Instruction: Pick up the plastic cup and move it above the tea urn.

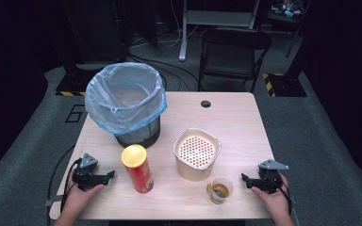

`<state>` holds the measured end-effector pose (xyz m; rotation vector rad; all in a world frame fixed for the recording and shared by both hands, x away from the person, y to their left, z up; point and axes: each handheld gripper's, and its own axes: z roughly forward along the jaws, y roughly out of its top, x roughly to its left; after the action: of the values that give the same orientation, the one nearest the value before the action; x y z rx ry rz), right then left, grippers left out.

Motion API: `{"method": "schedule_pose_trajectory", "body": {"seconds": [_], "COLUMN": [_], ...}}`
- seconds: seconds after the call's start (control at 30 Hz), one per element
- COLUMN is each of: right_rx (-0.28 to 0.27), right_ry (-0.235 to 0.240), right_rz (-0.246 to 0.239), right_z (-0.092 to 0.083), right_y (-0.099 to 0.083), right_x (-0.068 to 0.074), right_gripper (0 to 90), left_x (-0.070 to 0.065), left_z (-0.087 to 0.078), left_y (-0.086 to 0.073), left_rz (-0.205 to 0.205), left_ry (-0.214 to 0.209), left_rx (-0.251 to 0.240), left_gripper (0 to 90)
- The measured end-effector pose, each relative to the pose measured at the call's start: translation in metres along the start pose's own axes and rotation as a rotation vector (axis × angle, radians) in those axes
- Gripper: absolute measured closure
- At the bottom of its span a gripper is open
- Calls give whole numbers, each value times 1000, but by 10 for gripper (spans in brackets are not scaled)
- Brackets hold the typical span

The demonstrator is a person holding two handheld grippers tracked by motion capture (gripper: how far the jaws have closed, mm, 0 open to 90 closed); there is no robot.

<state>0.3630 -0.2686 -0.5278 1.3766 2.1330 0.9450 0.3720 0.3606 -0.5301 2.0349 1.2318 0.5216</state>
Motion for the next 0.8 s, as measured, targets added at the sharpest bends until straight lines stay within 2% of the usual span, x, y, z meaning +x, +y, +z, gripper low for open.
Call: {"method": "schedule_pose_trajectory", "body": {"seconds": [0.23, 0.63, 0.7, 0.8], "right_rx": [-11, 9, 9, -2], "right_ry": [8, 28, 35, 56], "right_rz": [-4, -14, -7, 21], "right_z": [-1, -4, -4, -5], "right_y": [-1, 2, 3, 4], "right_x": [0, 2, 2, 0], "right_gripper": [192, 309, 362, 391], "left_x": [0, 0, 0, 0], "left_z": [0, 0, 0, 0], "left_y": [0, 0, 0, 0], "left_rz": [0, 1, 1, 1], "left_ry": [0, 0, 0, 0], "left_rx": [1, 1, 2, 2], "left_gripper": [108, 109, 108, 109]}}
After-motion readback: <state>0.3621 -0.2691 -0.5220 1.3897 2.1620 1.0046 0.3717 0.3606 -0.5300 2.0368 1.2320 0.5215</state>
